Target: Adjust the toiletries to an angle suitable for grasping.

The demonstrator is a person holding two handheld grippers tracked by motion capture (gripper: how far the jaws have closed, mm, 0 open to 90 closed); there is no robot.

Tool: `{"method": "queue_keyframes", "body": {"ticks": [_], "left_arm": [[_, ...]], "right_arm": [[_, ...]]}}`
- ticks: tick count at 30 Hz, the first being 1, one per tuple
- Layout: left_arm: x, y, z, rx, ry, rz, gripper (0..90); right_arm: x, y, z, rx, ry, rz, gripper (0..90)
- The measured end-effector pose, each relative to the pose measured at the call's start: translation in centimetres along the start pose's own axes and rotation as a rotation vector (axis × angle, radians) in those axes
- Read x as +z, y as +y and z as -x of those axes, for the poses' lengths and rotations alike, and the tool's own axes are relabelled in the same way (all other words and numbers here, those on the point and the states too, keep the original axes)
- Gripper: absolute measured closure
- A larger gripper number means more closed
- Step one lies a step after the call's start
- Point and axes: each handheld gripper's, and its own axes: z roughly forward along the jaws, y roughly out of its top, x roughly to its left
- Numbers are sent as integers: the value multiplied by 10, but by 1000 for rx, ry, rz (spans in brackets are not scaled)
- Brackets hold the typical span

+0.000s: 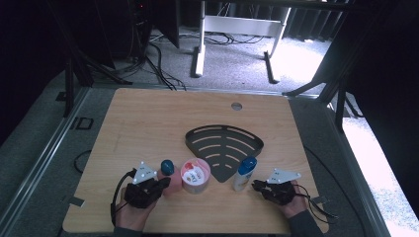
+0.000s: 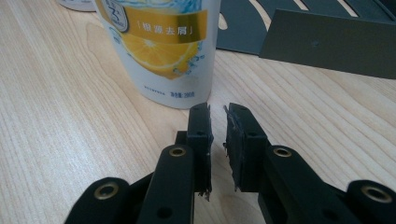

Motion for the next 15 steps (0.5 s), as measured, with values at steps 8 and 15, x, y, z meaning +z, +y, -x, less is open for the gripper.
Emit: {"method": "queue_keyframes", "body": {"ticks": [8, 15], "left_arm": [[28, 16, -14, 52, 3, -27, 883], [47, 27, -28, 87, 15, -33, 859]], "right_arm": [[0, 0, 0, 0, 0, 0, 794], [-1, 0, 1, 4, -2, 4, 793]]}}
